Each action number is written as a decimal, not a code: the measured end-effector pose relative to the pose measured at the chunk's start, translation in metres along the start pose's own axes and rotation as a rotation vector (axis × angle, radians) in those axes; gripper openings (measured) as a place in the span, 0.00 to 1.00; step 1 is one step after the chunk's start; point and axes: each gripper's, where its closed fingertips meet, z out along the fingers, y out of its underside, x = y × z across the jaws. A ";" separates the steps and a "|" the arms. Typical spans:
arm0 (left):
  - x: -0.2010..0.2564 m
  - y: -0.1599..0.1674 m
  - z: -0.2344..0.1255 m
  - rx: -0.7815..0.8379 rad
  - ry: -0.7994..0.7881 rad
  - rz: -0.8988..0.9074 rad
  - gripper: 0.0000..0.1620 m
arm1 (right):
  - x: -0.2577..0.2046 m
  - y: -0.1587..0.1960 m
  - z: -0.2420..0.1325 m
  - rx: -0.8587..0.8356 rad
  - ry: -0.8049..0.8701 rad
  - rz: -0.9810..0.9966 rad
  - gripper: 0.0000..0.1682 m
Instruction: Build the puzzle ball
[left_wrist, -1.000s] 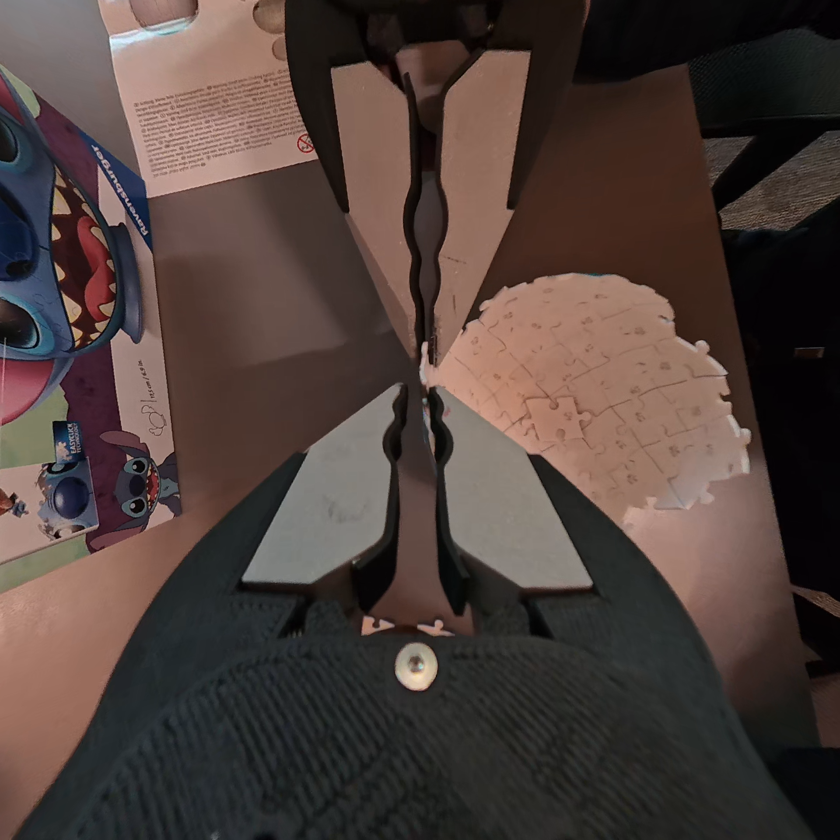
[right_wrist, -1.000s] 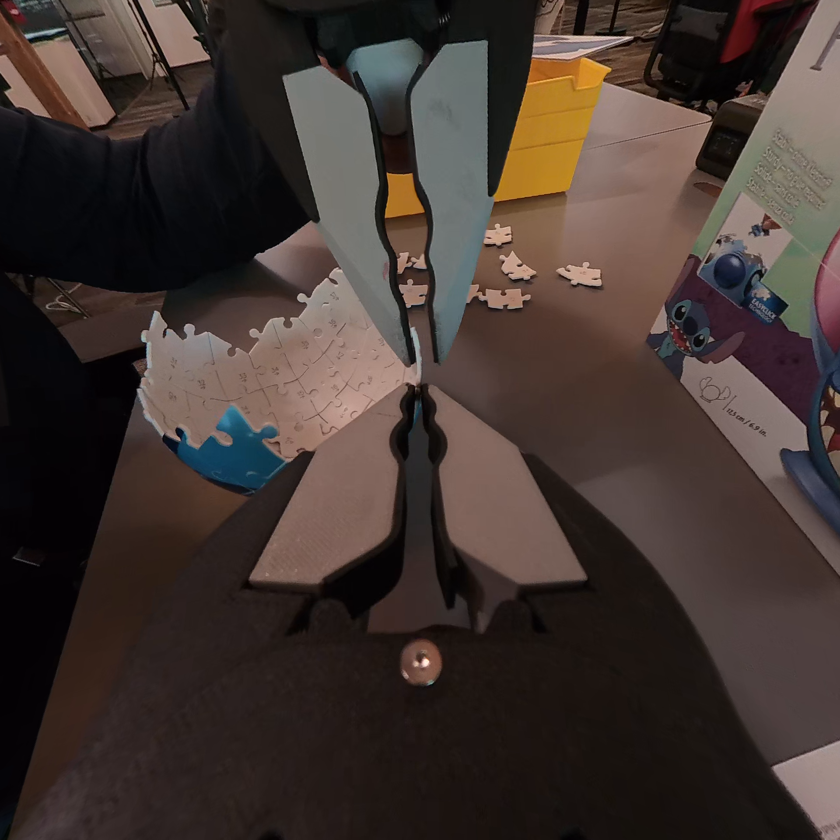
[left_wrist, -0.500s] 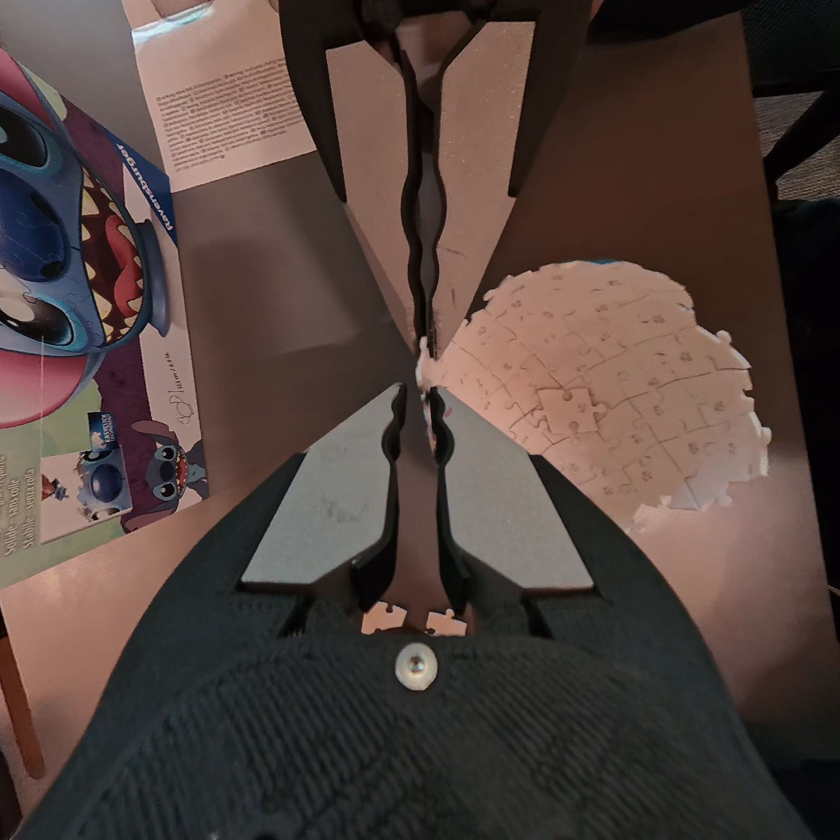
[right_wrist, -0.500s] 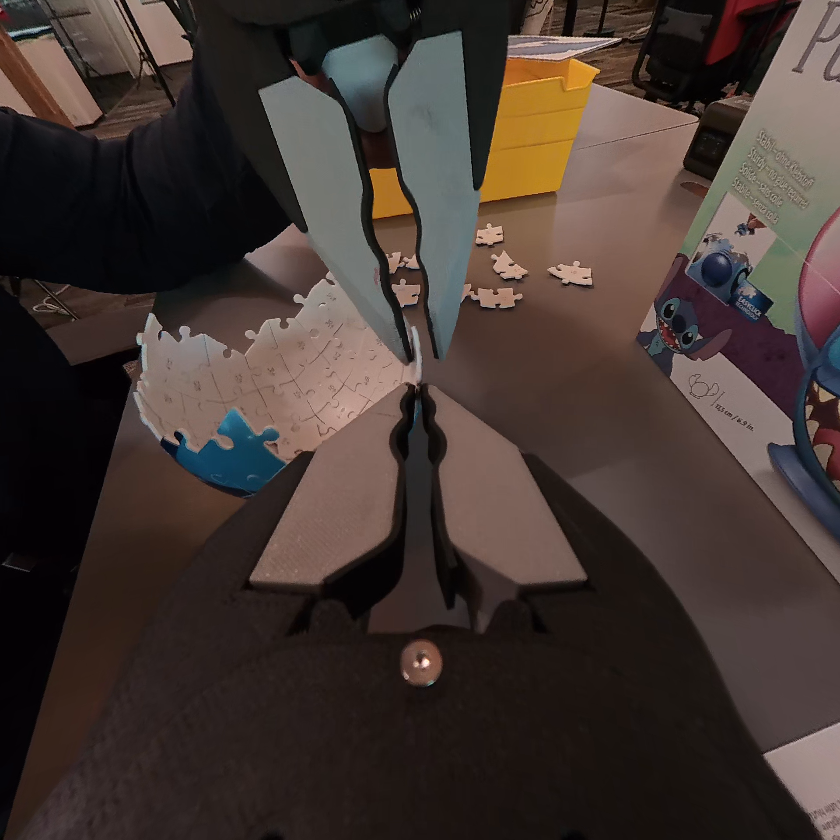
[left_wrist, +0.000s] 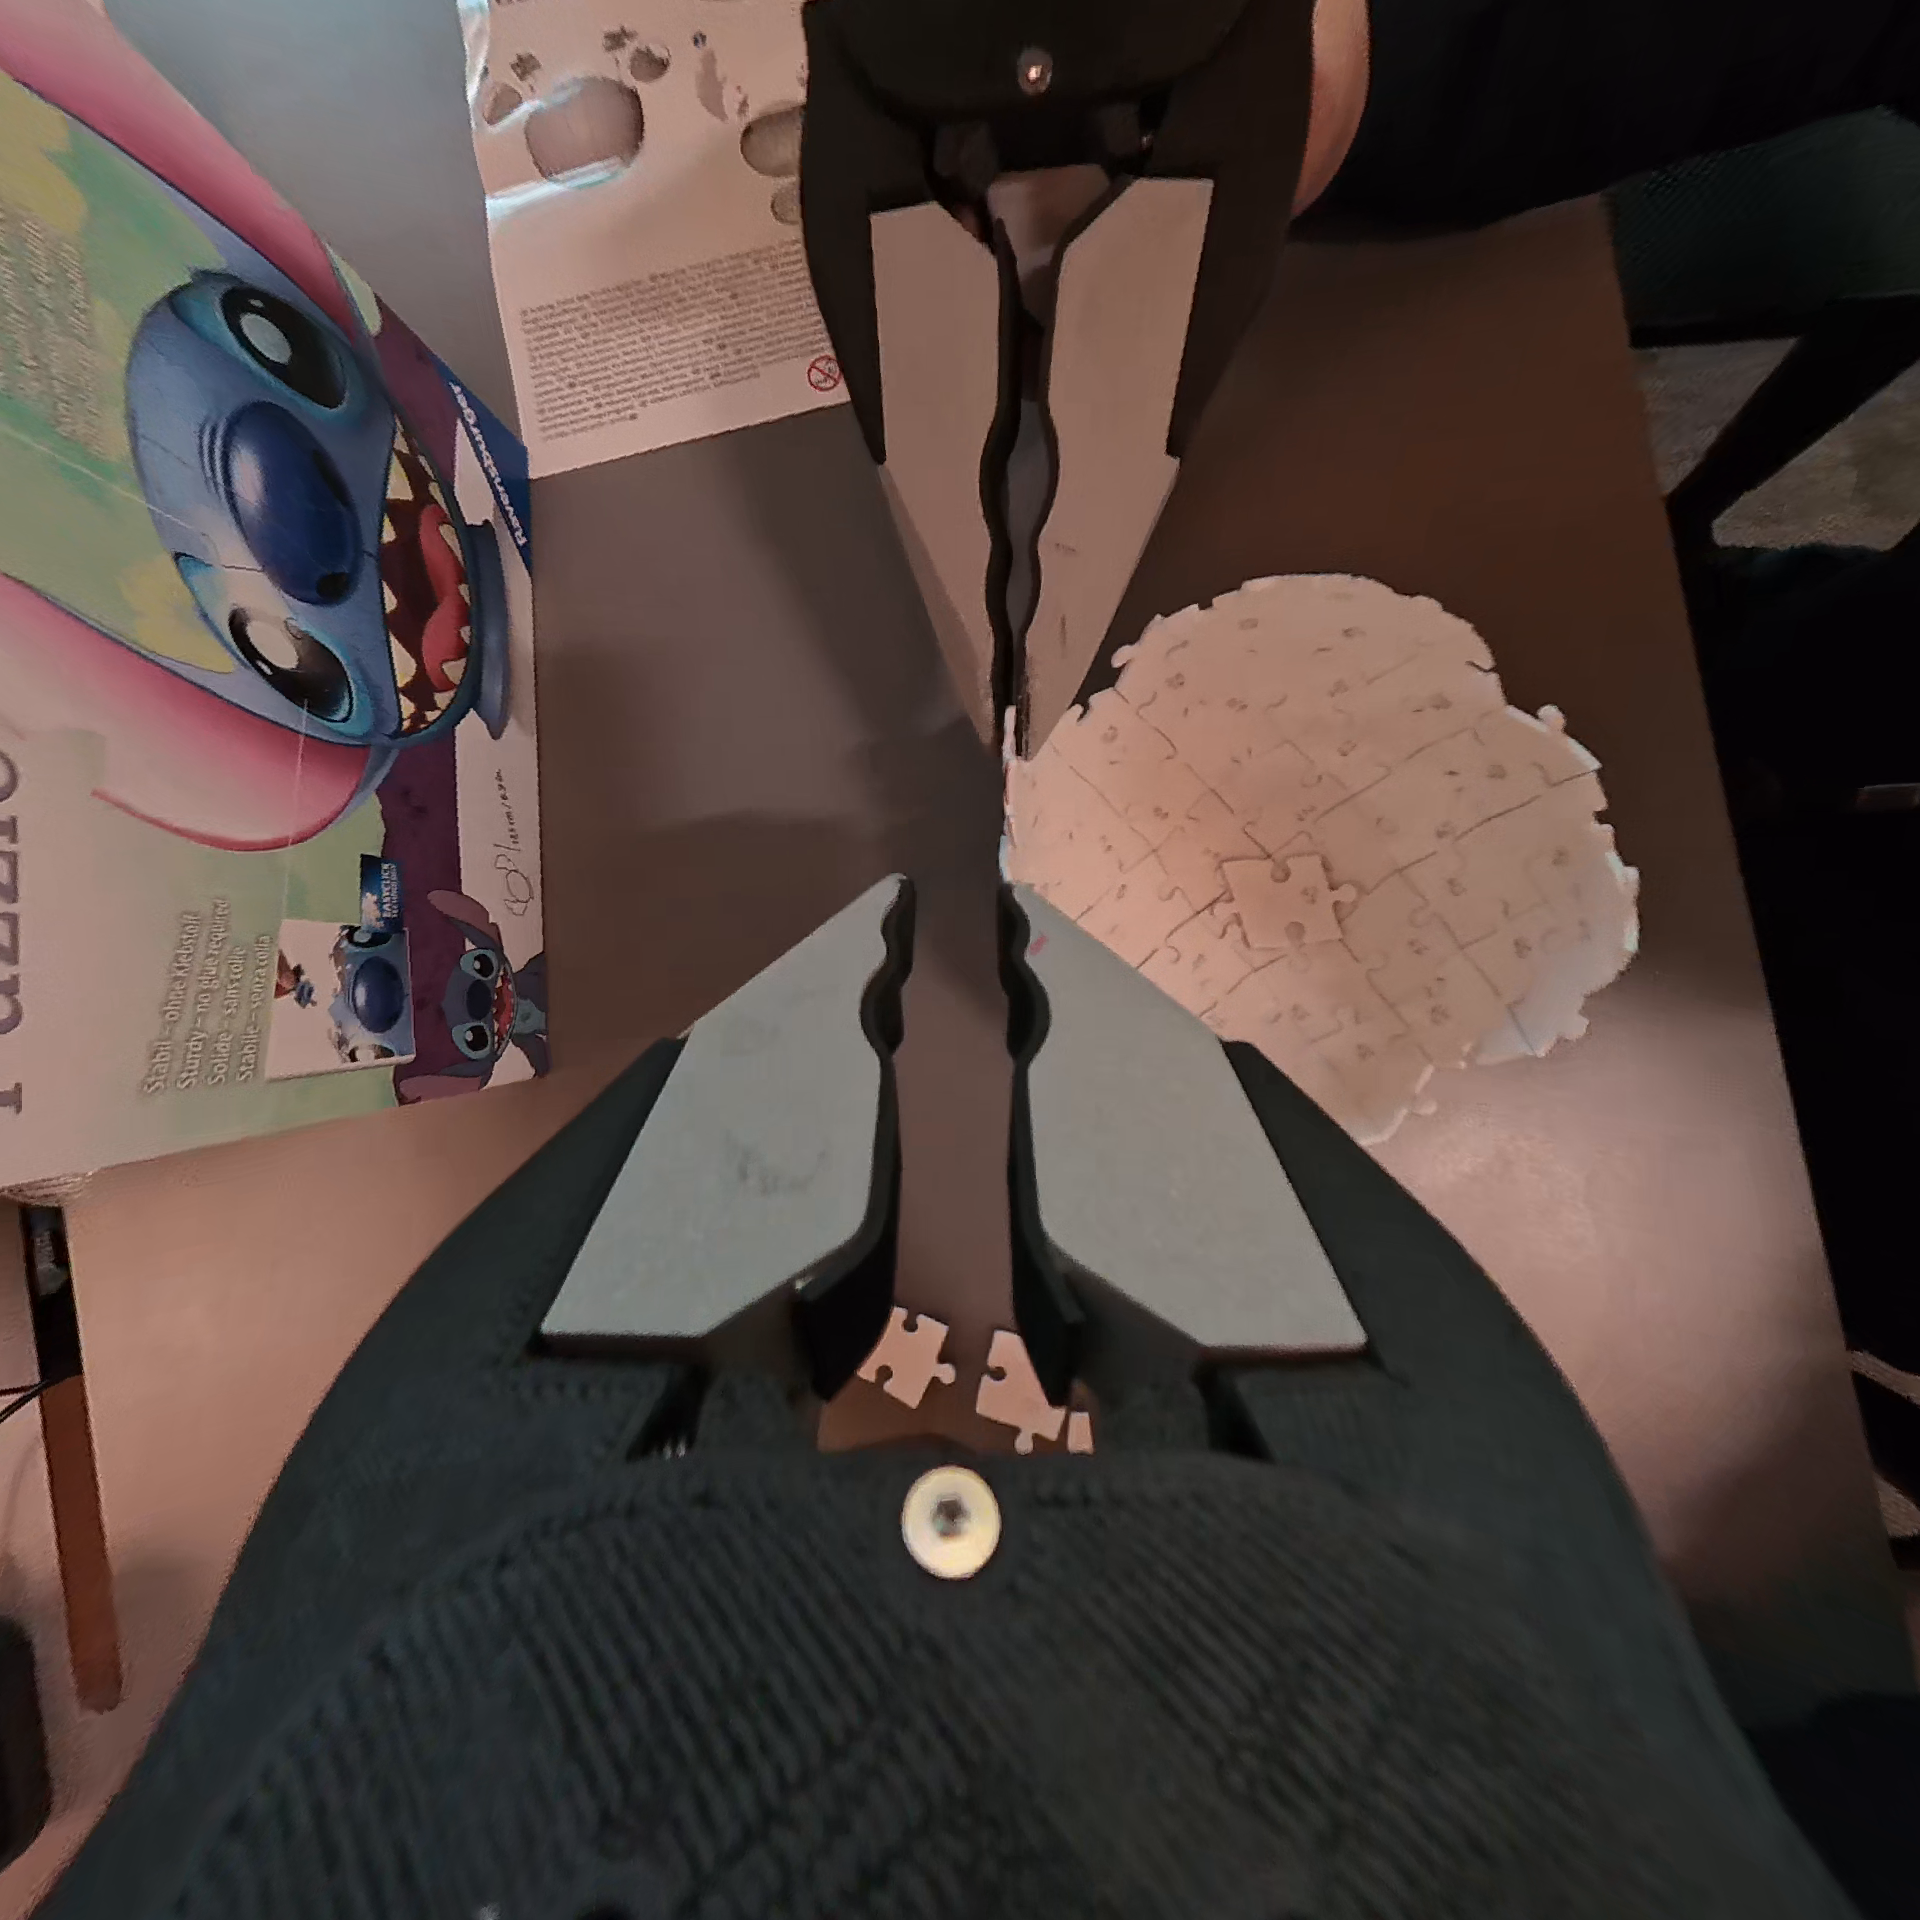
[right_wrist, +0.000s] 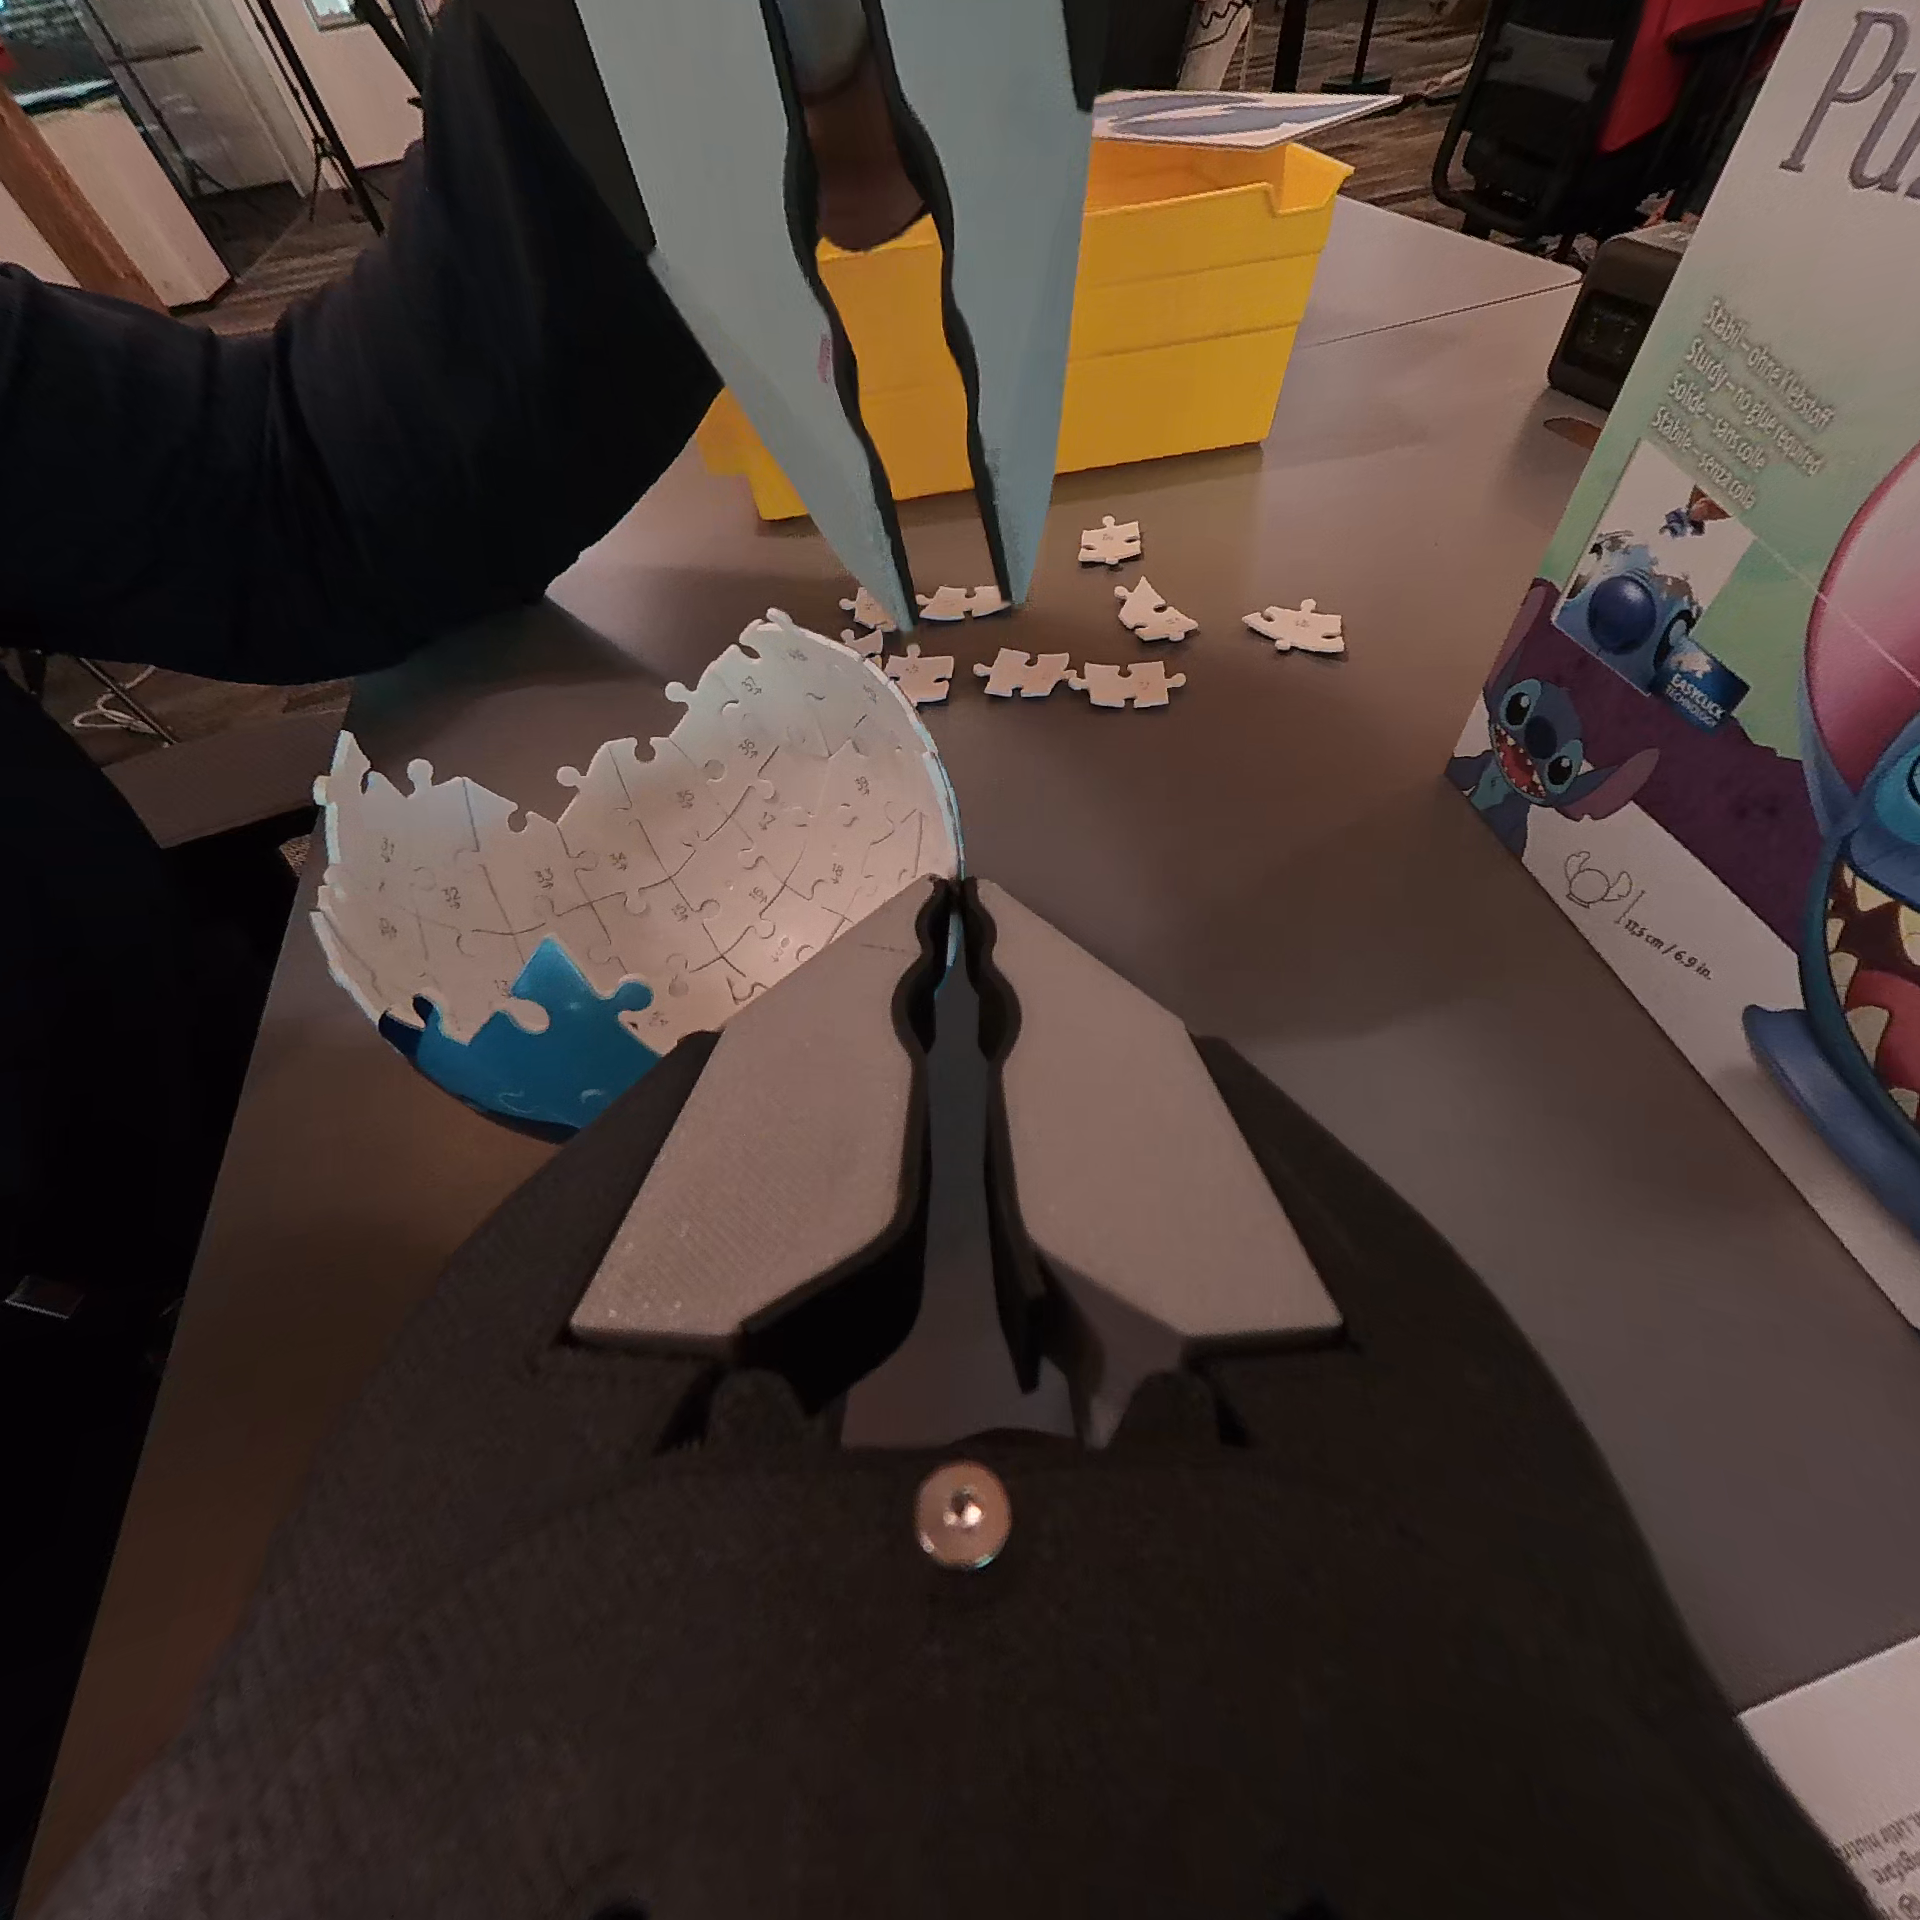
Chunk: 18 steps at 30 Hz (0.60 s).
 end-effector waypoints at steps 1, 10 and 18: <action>-0.001 -0.001 -0.002 0.010 0.000 -0.006 0.08 | 0.000 0.000 0.000 0.000 0.000 0.001 0.00; 0.004 -0.005 0.008 0.003 0.024 -0.016 0.09 | 0.001 0.000 0.001 -0.004 0.005 0.001 0.00; 0.010 0.002 0.032 -0.084 0.033 -0.010 0.10 | 0.001 0.000 0.001 -0.006 0.012 -0.003 0.00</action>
